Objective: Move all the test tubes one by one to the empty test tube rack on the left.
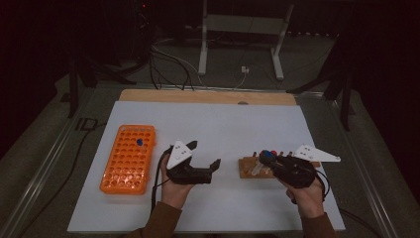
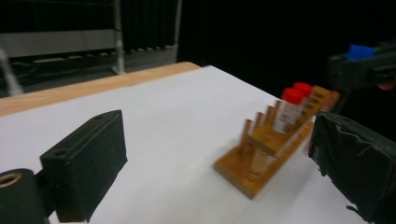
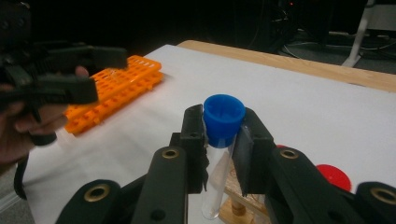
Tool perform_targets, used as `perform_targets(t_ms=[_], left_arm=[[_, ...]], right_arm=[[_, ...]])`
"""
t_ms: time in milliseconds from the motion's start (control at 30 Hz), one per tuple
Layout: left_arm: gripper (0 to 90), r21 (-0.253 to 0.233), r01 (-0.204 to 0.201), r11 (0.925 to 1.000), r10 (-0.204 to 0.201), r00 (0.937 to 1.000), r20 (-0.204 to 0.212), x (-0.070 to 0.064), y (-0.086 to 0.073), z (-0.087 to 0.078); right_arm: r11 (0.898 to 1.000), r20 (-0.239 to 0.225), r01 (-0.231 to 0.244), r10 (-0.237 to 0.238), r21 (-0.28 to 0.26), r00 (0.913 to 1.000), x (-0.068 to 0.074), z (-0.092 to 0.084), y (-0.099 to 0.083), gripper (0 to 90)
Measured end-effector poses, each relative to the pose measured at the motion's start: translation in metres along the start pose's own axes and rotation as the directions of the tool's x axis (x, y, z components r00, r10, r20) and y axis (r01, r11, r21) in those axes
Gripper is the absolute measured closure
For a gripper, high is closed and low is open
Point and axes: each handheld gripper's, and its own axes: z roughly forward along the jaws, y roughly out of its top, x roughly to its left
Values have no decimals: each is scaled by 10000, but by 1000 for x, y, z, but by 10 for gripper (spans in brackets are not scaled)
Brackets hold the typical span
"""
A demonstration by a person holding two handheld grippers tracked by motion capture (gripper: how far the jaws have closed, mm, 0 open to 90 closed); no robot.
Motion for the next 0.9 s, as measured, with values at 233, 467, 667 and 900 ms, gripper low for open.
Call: perform_targets(t_ms=[233,467,667,900], left_arm=[[116,533,-231,9983,180,9953,948,-21,-4,27],[213,1073,-395,9934,193,9828,1836,-39,-8,50],[344,1184,-636,9909,382,9780,2051,-50,-11,58],[618,1094,-880,9901,586,9671,2476,-55,-12,60]], right_arm=[[9999,-195,13,-10,138,9998,7,9,-1,757],[9995,-238,184,-178,270,9996,13,15,-3,757],[9989,-362,174,-159,430,9992,17,22,-6,756],[9983,-499,202,-174,550,9986,20,26,-8,755]])
